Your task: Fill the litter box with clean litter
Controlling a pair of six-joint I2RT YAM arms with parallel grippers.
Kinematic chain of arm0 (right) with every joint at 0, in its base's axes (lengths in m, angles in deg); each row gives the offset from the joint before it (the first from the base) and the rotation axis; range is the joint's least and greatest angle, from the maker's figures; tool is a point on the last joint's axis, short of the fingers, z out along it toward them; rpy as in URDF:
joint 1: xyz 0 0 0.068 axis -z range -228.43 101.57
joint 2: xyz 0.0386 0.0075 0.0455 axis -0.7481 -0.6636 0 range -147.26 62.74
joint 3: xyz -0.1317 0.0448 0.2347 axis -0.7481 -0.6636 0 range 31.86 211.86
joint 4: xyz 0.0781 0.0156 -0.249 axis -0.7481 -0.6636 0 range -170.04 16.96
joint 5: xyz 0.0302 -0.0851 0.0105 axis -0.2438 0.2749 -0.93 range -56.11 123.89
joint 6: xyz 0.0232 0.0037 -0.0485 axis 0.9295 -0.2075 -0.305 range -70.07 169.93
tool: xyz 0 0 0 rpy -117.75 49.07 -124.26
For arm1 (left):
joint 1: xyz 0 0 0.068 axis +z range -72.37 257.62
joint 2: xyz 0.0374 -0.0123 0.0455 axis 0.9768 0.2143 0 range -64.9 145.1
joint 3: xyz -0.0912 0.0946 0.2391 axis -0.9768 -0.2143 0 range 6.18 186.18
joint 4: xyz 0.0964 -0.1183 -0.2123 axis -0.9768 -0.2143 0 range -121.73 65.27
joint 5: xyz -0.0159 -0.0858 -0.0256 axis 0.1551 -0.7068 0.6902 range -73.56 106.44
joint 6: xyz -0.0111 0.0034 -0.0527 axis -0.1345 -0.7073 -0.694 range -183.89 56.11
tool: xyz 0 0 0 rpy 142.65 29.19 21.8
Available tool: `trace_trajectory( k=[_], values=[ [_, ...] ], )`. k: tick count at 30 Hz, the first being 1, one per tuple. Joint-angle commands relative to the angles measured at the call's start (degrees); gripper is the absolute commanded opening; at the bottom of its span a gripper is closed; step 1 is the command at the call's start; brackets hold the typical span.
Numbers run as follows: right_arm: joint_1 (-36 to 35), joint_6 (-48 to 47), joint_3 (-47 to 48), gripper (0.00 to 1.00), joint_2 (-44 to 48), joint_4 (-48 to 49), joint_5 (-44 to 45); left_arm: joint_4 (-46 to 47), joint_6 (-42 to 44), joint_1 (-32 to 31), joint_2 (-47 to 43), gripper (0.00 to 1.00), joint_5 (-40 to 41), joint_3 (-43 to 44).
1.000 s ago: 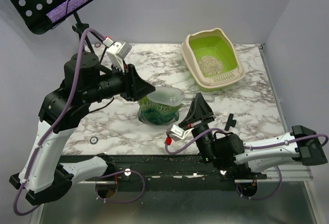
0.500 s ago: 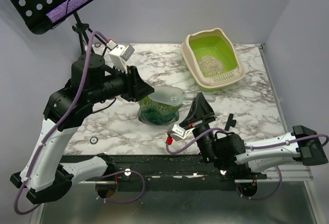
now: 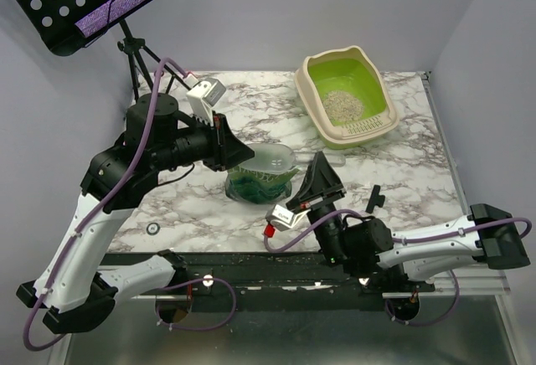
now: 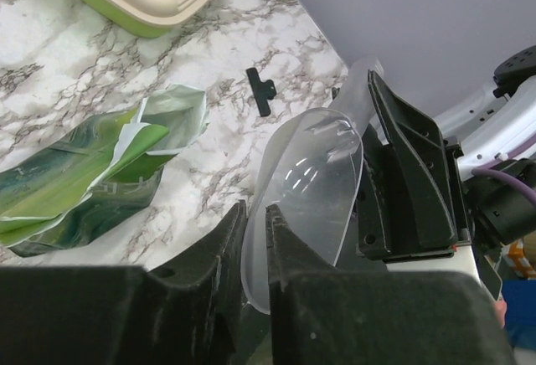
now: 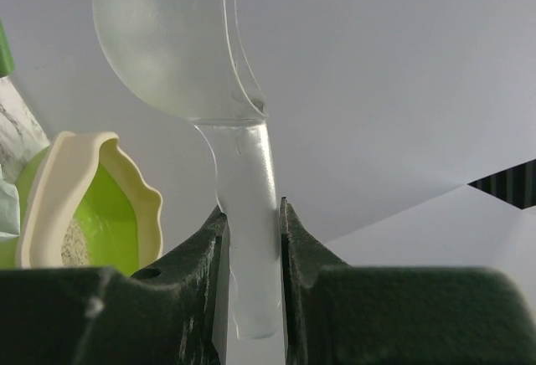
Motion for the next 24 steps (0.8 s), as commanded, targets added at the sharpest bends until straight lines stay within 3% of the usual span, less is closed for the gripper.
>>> trace_trajectory(
  k=[1,3,7,10,12,13,14,16,20,24],
  values=[
    [-0.5,-8.7,2.8,0.00,-1.6,13.6,-3.6,2.0,-1.2,0.2,-1.5,0.12,-4.1,-2.1],
    [-0.5,-7.4,3.5,0.00,-1.6,12.8,-3.6,2.3,-1.2,0.2,-1.6,0.01,-4.0,-2.8],
    [-0.5,-3.8,5.1,0.01,-1.4,10.1,-1.6,3.1,-0.9,0.2,-2.1,0.00,-3.7,-3.2],
    [-0.5,6.6,6.3,0.18,2.7,-0.9,1.0,4.5,0.1,0.2,-3.4,0.00,-0.5,-3.0],
    [-0.5,20.9,7.9,0.34,7.5,-19.4,2.4,4.8,0.9,0.3,-3.6,0.00,1.0,-2.3],
    [-0.5,31.6,10.3,0.42,9.8,-33.5,2.2,4.9,1.3,0.2,-3.6,0.00,0.9,-2.1],
    [-0.5,41.7,13.6,0.49,12.0,-53.9,0.8,5.2,1.7,0.3,-3.6,0.00,1.1,-2.0],
    [-0.5,60.0,20.1,0.59,14.2,-75.4,-2.8,6.3,2.3,0.2,-3.7,0.00,1.8,-2.1],
    [-0.5,74.6,24.8,0.75,16.0,-93.1,-9.1,8.4,4.4,0.3,-4.2,0.00,3.4,-2.8],
    [-0.5,87.6,29.7,0.80,16.9,-106.1,-18.5,10.6,8.1,0.3,-5.3,0.00,5.8,-3.9]
  ],
)
